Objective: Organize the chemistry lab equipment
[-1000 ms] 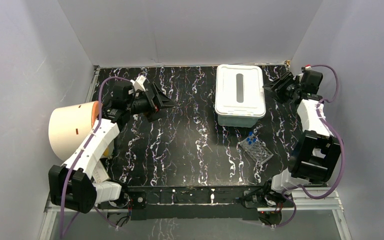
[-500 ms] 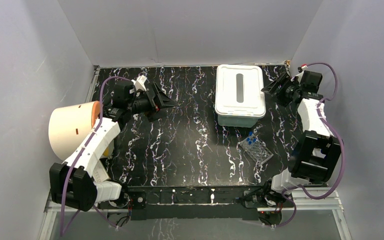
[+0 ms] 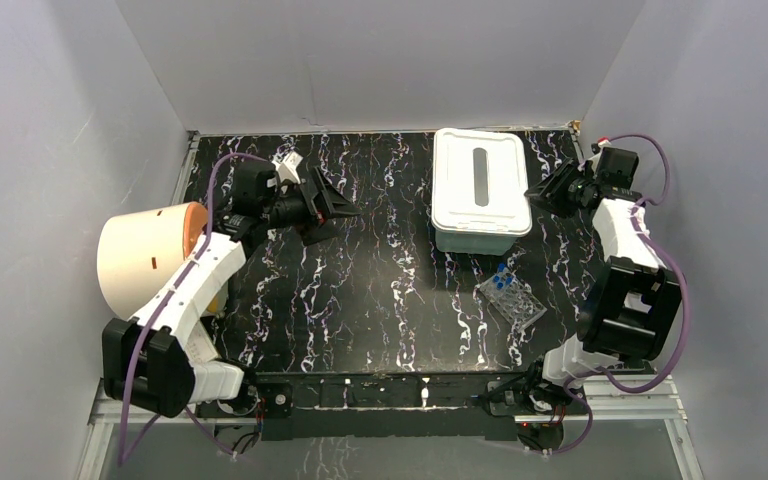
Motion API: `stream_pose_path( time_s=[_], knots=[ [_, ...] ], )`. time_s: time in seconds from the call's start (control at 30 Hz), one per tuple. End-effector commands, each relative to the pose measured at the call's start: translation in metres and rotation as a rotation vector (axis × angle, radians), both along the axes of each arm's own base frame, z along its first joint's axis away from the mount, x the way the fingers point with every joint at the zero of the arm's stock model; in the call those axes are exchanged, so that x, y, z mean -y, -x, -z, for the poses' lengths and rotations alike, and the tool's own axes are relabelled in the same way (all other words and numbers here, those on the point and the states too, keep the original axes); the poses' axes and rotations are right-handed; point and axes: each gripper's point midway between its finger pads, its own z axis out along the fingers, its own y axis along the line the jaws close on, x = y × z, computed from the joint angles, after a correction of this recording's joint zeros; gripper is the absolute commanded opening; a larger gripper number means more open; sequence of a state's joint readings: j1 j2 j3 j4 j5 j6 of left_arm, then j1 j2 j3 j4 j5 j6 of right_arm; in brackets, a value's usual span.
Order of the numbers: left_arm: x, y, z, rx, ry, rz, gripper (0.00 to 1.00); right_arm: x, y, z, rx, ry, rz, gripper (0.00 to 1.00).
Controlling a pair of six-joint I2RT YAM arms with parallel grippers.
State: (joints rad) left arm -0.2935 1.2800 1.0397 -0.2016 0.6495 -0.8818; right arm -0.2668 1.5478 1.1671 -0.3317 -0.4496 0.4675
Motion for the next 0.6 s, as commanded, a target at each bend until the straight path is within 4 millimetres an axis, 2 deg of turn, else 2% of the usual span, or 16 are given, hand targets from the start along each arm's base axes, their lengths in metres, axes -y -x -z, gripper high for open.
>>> stream_pose_path(
  time_s=[0.0,0.1,0.23,0.3,0.37,0.43,0.57],
  knots=[
    [0.014,-0.004,-0.018,0.034,0.022,0.028,0.96,0.009,0.005,0.006,-0.021,0.052,0.023,0.46],
    [0.025,-0.009,-0.020,0.046,0.019,0.038,0.96,0.008,0.006,-0.002,-0.003,0.052,0.018,0.48],
    [0.049,-0.022,-0.020,0.068,0.003,0.058,0.95,0.010,0.003,-0.027,0.052,0.078,0.021,0.58],
    [0.064,-0.031,-0.019,0.088,-0.017,0.062,0.91,0.013,0.002,-0.041,0.076,0.104,0.029,0.62],
    [0.080,-0.042,-0.015,0.113,-0.052,0.064,0.82,0.011,0.003,-0.053,0.103,0.128,0.019,0.63],
    [0.094,-0.055,-0.011,0.150,-0.095,0.052,0.73,0.004,0.003,-0.062,0.127,0.170,-0.009,0.64],
    [0.111,-0.087,0.005,0.180,-0.188,-0.009,0.69,-0.030,-0.002,-0.075,0.170,0.314,-0.072,0.68]
  ],
)
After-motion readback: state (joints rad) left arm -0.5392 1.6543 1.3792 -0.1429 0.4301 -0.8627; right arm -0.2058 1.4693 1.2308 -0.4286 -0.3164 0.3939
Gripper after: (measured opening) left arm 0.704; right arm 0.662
